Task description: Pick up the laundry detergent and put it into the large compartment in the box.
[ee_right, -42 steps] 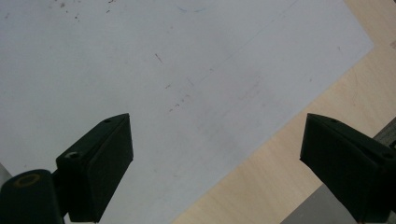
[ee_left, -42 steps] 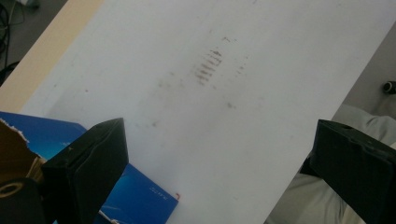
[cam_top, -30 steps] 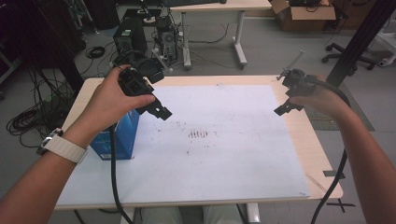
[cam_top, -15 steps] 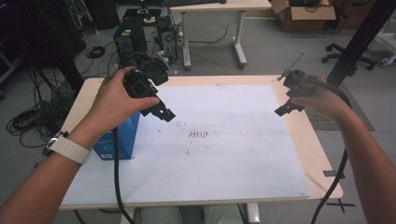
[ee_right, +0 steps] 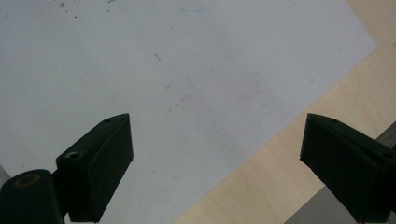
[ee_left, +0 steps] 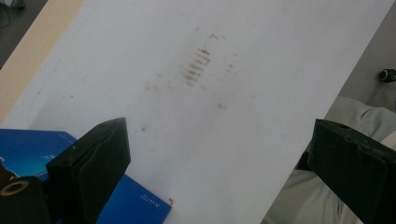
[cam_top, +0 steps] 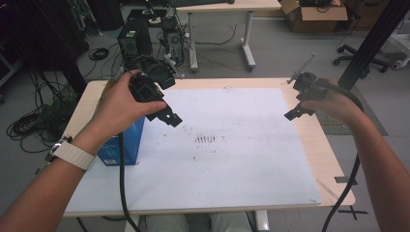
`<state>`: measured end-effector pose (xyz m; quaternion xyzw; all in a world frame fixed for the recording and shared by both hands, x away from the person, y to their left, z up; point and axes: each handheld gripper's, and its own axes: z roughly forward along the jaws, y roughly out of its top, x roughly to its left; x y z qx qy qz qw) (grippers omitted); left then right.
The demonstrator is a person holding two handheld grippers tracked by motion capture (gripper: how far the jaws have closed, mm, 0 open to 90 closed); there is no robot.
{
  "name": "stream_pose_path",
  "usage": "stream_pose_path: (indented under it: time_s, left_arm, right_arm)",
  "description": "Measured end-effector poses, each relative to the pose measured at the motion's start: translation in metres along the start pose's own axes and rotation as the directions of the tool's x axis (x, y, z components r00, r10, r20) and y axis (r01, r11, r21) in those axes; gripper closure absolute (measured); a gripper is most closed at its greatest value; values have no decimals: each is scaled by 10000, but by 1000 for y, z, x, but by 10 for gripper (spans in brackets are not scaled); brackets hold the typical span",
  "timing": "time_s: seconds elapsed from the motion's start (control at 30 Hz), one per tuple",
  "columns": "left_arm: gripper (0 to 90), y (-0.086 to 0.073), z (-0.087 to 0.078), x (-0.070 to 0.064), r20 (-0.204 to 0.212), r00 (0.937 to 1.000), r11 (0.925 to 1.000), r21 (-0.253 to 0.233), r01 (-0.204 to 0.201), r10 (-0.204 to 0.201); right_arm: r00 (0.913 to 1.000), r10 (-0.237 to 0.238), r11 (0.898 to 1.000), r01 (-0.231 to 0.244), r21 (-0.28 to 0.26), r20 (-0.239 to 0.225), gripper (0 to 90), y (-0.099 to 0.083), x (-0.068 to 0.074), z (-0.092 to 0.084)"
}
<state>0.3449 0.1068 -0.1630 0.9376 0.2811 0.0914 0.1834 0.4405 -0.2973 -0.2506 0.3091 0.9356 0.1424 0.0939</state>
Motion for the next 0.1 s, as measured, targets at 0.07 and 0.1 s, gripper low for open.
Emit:
stream_pose_path:
  time_s: [0.07,0.1]
  left_arm:
    - [61,1,1,0,5,10000,10000,24,-13,13]
    - [61,1,1,0,5,10000,10000,24,-13,13]
  right_arm:
    - [10000,3,10000,-3,-5,1,94,0,0,0]
    - [10000,3,10000,-3,-5,1,94,0,0,0]
